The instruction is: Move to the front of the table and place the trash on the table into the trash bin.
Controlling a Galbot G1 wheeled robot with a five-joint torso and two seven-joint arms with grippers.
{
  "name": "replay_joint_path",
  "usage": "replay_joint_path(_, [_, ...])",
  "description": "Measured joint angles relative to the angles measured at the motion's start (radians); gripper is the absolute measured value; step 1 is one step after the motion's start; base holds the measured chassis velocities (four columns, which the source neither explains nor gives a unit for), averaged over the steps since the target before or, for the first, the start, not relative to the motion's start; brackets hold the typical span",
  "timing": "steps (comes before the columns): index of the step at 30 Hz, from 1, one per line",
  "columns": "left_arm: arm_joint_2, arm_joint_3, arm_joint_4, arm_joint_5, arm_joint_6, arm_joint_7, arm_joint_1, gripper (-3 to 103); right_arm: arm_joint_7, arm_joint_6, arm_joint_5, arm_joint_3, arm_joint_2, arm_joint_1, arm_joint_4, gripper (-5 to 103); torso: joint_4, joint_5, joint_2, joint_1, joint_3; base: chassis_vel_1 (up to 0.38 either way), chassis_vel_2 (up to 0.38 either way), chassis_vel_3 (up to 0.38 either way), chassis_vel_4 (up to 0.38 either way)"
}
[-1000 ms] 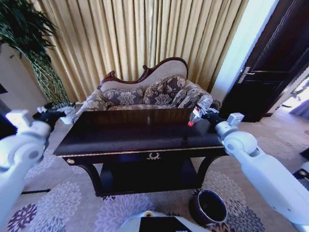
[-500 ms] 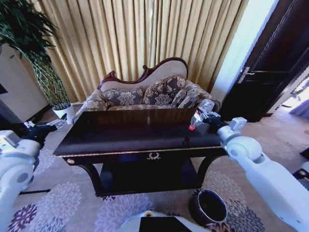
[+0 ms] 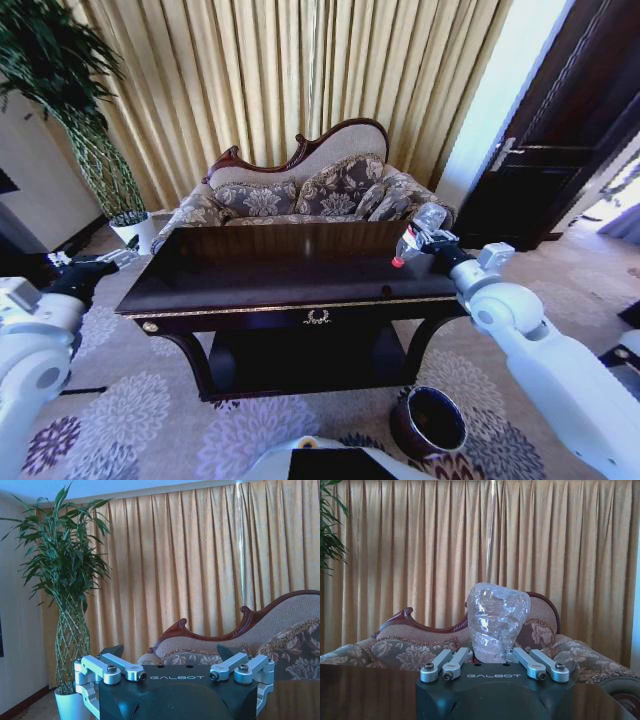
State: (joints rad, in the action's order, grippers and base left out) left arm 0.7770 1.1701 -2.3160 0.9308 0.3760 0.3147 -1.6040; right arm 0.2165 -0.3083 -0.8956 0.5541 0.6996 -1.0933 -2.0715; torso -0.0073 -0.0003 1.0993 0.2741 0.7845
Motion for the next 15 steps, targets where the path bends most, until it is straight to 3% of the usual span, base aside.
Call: replay_joint_path(15, [-0.001, -0.029, -0.009, -0.01, 0.0, 0.0, 0.006, 100, -0.003, 0.005, -0.006, 0.019, -0.007, -0.01, 0.012, 25, -0.0001, 0.0001, 0.0, 0.0, 0.0, 0.081, -0.076, -0.069, 0.072])
